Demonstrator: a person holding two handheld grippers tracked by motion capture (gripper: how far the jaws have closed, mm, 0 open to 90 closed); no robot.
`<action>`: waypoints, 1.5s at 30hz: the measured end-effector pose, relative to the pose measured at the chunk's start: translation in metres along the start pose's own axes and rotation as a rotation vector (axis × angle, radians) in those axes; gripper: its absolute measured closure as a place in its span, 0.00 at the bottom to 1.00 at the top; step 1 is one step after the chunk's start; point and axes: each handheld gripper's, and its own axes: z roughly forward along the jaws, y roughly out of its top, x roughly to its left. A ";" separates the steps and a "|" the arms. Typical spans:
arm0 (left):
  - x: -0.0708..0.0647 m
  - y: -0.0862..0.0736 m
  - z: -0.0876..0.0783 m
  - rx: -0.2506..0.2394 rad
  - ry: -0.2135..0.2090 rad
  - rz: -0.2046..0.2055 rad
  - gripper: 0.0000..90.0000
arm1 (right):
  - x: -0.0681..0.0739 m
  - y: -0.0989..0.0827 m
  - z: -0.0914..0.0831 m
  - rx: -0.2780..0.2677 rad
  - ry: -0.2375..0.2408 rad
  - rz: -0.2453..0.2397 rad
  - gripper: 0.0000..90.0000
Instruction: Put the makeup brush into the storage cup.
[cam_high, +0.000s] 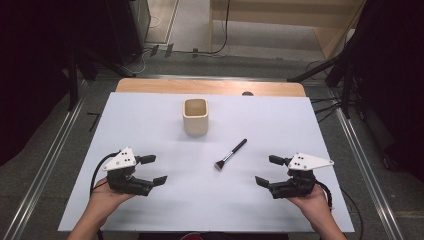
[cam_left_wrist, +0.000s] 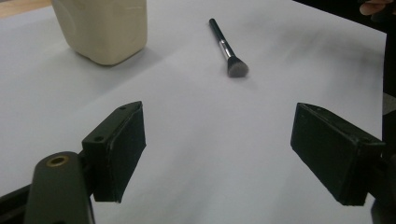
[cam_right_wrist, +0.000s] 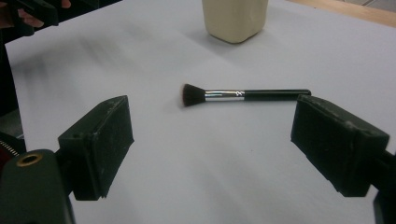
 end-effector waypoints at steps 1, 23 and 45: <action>0.000 0.000 0.000 -0.001 0.001 0.000 0.21 | 0.000 0.000 0.000 0.002 0.001 -0.001 0.16; -0.001 0.000 0.002 0.007 -0.004 0.021 0.19 | 0.002 -0.001 0.001 -0.012 0.019 -0.007 0.16; -0.002 -0.001 0.004 0.024 -0.024 0.001 0.18 | 0.001 -0.002 0.001 -0.011 0.020 0.004 0.16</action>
